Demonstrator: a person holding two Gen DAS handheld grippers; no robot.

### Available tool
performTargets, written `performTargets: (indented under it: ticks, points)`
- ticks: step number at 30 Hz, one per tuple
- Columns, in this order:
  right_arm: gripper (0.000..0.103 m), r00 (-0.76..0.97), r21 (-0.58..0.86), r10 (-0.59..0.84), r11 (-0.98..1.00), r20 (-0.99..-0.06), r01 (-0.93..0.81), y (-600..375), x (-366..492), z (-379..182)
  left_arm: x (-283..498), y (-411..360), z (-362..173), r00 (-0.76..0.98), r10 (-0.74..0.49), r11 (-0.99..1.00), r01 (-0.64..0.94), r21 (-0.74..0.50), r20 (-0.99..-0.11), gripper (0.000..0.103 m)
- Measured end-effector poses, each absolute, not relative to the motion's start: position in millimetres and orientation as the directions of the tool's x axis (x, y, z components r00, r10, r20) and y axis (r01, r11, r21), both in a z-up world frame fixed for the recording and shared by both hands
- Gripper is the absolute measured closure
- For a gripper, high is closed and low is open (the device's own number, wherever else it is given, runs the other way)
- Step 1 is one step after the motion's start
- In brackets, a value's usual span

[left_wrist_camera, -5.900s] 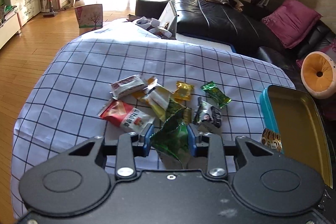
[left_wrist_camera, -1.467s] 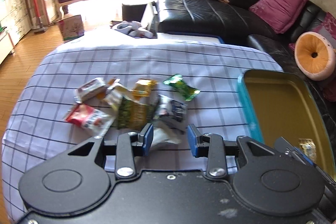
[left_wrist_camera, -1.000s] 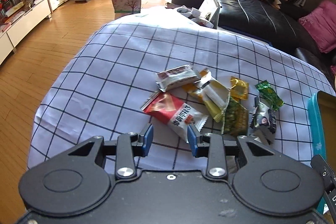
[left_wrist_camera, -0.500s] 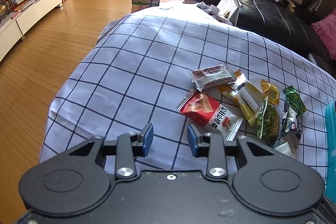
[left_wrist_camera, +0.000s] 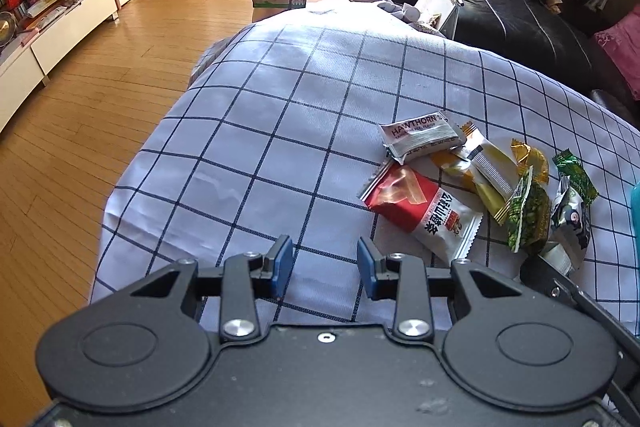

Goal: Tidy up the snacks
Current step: 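Move both empty tools back over the snack pile, then grasp a silver snack packet with the right gripper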

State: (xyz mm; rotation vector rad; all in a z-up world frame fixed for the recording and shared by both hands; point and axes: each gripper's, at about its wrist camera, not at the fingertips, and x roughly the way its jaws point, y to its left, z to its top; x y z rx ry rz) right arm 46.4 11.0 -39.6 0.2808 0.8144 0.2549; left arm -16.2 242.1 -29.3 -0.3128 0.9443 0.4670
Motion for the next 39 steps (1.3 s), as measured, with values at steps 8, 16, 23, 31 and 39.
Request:
performTargets:
  ticks: [8, 16, 23, 31, 39]
  points:
    - [0.057, 0.691, 0.213, 0.260, 0.965, -0.675, -0.156, 26.2, 39.1, -41.8, -20.6, 250.5, -26.6, 0.509, 0.235, 0.850, -0.522, -0.079, -0.828, 0.067]
    - [0.072, 0.647, 0.173, 0.294, 0.954, -0.704, -0.246, 19.1, 25.0, -31.7, -18.9, 251.5, -26.0, 0.513, 0.233, 0.841, -0.533, -0.094, -0.826, 0.067]
    - [0.073, 0.613, 0.225, 0.312, 0.950, -0.726, -0.218, -2.4, 36.4, -27.4, -13.8, 241.1, -22.7, 0.541, 0.207, 0.838, -0.528, -0.138, -0.815, 0.067]
    - [0.072, 0.671, 0.222, 0.298, 0.954, -0.679, -0.199, -33.0, 28.3, -38.4, -10.7, 220.1, -7.2, 0.661, 0.148, 0.824, -0.493, -0.278, -0.735, 0.063]
    - [0.072, 0.686, 0.227, 0.305, 0.952, -0.661, -0.205, -45.0, 22.3, -33.2, 14.9, 201.3, -16.9, 0.628, 0.175, 0.814, -0.525, -0.247, -0.758, 0.063]
